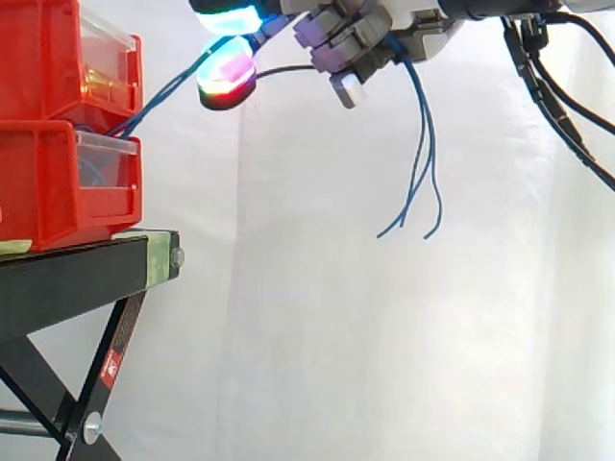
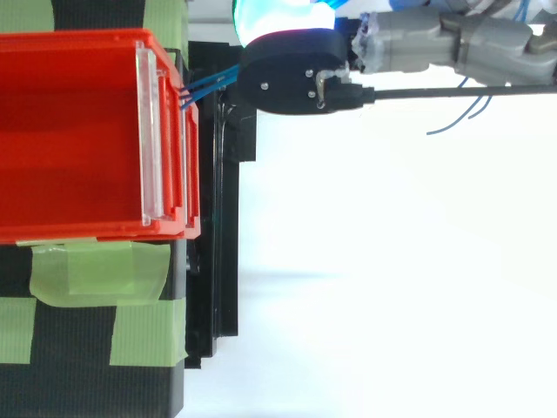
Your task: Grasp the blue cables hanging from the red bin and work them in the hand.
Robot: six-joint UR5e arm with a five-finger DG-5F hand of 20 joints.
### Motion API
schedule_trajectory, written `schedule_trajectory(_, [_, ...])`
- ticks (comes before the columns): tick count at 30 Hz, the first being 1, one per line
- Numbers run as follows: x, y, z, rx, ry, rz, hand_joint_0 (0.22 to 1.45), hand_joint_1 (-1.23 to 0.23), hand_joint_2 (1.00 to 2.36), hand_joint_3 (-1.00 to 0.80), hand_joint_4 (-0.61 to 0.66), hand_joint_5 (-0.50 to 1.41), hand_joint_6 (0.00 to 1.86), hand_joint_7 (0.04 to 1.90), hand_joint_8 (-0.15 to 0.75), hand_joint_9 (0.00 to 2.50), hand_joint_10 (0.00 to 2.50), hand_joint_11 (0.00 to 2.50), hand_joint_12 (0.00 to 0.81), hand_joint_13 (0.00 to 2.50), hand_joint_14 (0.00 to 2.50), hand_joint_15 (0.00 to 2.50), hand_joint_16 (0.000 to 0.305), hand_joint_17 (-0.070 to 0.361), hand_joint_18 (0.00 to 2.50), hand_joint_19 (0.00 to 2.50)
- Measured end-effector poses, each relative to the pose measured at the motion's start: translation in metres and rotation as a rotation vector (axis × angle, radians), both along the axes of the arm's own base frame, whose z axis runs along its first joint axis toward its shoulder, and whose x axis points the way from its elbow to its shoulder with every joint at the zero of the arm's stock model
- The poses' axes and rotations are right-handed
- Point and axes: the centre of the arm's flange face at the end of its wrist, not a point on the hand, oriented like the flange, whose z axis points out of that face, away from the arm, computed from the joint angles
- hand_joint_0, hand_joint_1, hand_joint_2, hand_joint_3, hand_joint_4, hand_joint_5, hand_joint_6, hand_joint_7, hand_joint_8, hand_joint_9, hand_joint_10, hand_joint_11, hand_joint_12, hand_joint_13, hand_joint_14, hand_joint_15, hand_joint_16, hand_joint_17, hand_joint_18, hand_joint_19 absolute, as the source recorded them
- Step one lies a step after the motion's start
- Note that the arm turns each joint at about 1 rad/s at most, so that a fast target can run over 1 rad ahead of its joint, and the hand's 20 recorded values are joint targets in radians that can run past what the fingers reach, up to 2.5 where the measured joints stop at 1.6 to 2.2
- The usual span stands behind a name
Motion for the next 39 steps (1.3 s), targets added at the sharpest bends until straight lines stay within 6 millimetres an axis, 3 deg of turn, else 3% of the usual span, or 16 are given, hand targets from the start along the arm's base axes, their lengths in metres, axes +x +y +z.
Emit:
schedule_trajectory(4, [-0.004, 0.000, 0.001, 0.011, 0.018, 0.003, 1.03, -0.60, 1.02, -0.44, 0.43, 0.36, 0.02, 1.19, 0.455, 1.81, 2.50, 2.50, 0.533, 1.89, 2.50, 1.40, 0.203, 0.153, 2.50, 0.76])
schedule_trajectory(17, [-0.020, 0.008, 0.037, 0.027, -0.021, -0.002, 1.03, -0.59, 1.02, -0.48, 0.42, 0.33, 0.02, 1.17, 0.455, 1.81, 2.50, 2.50, 0.533, 1.89, 2.50, 1.40, 0.203, 0.153, 2.50, 0.76])
schedule_trajectory(39, [-0.037, 0.009, 0.023, 0.044, 0.124, 0.003, 0.99, -0.60, 1.02, -0.59, 0.42, 0.32, 0.02, 1.16, 0.455, 1.81, 2.50, 2.50, 0.533, 1.89, 2.50, 1.40, 0.203, 0.153, 2.50, 0.76])
